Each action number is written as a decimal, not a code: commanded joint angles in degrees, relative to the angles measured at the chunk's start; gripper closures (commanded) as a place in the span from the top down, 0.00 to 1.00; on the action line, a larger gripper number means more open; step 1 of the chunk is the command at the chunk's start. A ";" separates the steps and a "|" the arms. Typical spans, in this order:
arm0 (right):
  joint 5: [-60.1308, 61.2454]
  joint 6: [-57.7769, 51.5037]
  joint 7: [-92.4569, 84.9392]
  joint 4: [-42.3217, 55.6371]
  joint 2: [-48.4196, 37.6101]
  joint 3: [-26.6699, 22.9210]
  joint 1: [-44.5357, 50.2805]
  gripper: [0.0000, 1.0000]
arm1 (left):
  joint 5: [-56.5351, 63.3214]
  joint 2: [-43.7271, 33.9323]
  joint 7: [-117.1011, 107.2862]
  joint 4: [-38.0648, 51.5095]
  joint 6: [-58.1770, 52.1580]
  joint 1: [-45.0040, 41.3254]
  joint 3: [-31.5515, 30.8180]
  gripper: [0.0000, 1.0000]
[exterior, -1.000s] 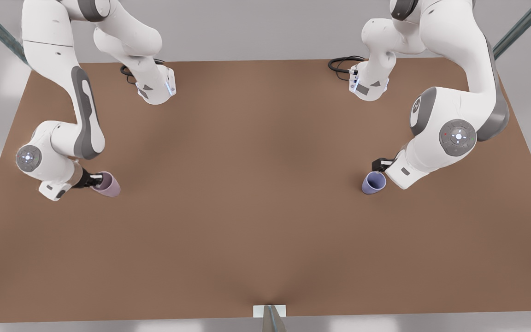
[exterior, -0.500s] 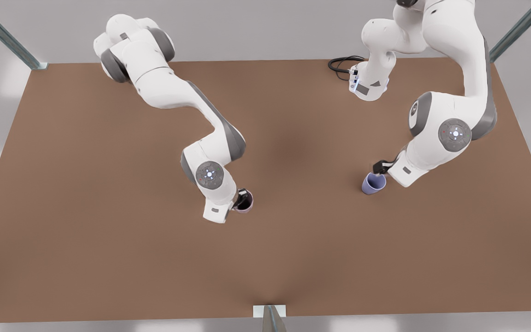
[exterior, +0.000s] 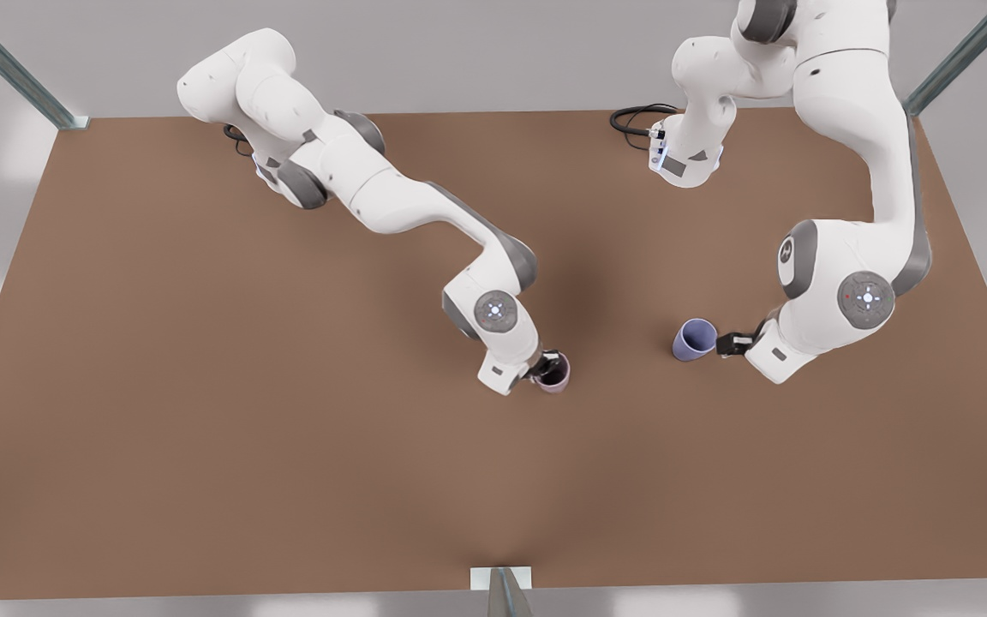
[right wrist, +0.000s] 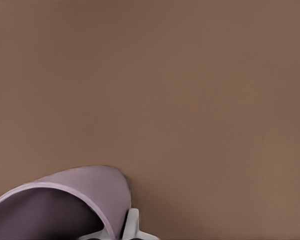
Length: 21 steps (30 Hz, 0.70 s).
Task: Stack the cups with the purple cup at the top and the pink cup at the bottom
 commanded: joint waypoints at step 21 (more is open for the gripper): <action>-0.56 -24.31 -28.58 -49.54 -57.92 -11.77 -29.35 1.00 | -0.38 0.36 11.37 -17.21 12.60 0.90 1.06 1.00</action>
